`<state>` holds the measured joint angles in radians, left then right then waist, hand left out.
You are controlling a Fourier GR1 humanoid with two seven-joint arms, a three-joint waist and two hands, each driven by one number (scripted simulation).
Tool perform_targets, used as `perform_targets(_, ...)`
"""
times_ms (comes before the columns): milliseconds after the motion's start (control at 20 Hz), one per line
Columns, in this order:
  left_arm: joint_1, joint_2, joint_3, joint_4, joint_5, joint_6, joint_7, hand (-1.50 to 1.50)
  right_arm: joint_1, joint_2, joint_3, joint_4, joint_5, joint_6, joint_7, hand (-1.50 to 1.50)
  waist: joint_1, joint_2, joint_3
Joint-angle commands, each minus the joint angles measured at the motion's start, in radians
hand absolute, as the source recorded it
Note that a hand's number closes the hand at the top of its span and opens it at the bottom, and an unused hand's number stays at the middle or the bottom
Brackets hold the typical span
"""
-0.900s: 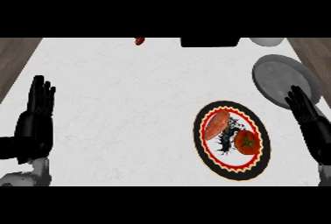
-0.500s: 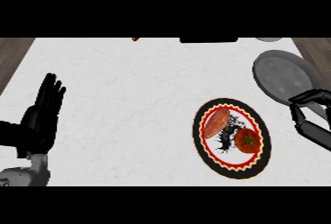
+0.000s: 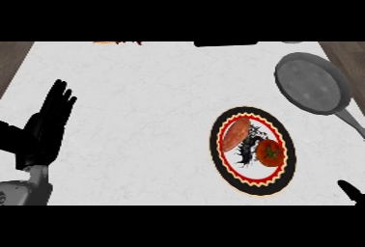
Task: Pick the tomato from the plate and place it in the pan
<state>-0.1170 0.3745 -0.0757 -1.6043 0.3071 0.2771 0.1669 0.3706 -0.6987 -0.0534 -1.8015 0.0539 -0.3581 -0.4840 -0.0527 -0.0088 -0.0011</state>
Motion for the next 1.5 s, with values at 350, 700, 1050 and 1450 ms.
perform_targets(350, -0.055, -0.020, 0.012, 0.077, -0.003, -0.061, -0.024, 0.00, 0.116, -0.168, 0.000, -0.317, 0.360, 0.056, 0.411, -1.50, 0.043, 0.012, -0.002)
perform_targets(700, -0.062, -0.045, -0.036, 0.032, -0.039, -0.041, 0.022, 0.00, -0.057, -0.244, 0.152, -0.348, 0.572, 0.274, 0.772, -1.50, 0.077, 0.015, -0.001)
perform_targets(1050, -0.093, -0.049, -0.004, 0.069, -0.016, -0.063, 0.013, 0.00, -0.140, -0.261, 0.354, -0.311, 0.591, 0.559, 0.998, -1.50, 0.085, 0.020, -0.001)
perform_targets(1450, -0.044, -0.074, -0.010, -0.005, -0.072, -0.034, 0.045, 0.00, -0.361, -0.087, 0.539, -0.328, 0.722, 0.800, 1.195, -1.50, 0.063, 0.009, 0.001)
